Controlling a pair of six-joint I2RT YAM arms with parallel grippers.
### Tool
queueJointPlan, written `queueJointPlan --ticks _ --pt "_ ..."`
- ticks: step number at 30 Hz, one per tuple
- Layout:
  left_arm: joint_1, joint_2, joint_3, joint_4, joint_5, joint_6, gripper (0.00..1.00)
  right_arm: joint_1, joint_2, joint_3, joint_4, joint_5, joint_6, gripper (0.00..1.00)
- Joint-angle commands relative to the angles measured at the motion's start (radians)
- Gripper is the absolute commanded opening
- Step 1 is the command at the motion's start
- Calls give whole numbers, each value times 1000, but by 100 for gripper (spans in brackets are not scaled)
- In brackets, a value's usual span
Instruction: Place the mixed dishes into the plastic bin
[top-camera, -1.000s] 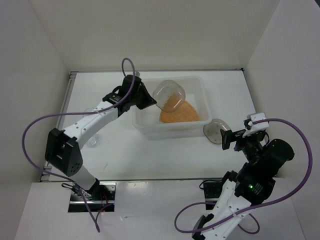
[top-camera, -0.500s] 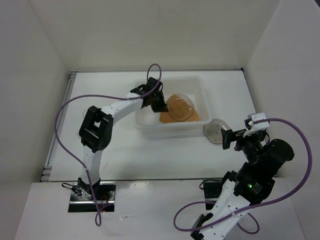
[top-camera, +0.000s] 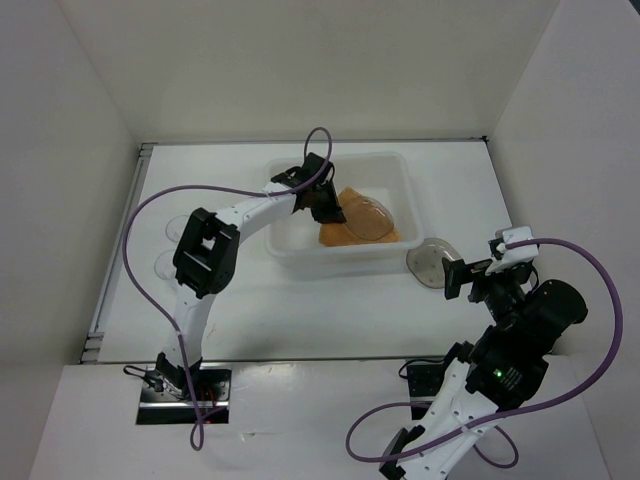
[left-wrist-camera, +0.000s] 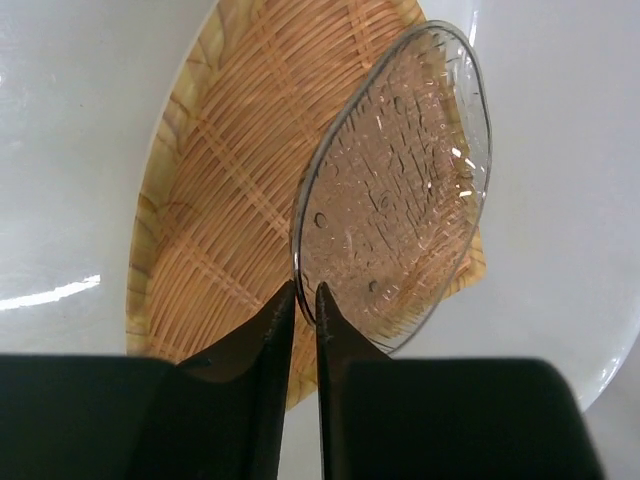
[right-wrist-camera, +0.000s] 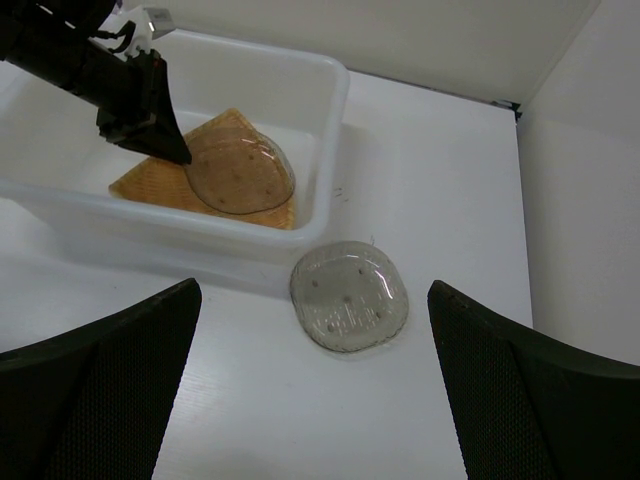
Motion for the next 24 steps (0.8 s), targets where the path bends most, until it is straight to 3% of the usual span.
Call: queueJointPlan --ticks 1,5,9,10,13,15,18,19,24 --pt "-2 -6 20 -2 7 9 20 -8 -5 16 31 0 15 98" --pt "-2 -61 20 -33 -56 18 43 -27 -5 16 31 0 15 98" --pt "-12 -168 95 -152 -136 82 84 -37 5 16 31 0 15 98" --pt "-21 -185 118 -182 -154 98 89 -46 15 16 31 0 15 98" --pt "-44 -283 119 -237 -170 176 93 -72 69 16 31 0 6 98" --pt "-65 -397 19 -252 -170 213 96 -72 139 16 21 0 6 98" --pt "-96 -581 -108 -263 -235 293 97 -40 383 27 21 64 18 98" --pt "-96 -657 -172 -275 -254 331 99 44 523 36 33 130 27 98" --pt "-105 -846 -324 -363 -398 432 99 320 767 58 65 314 89 98"
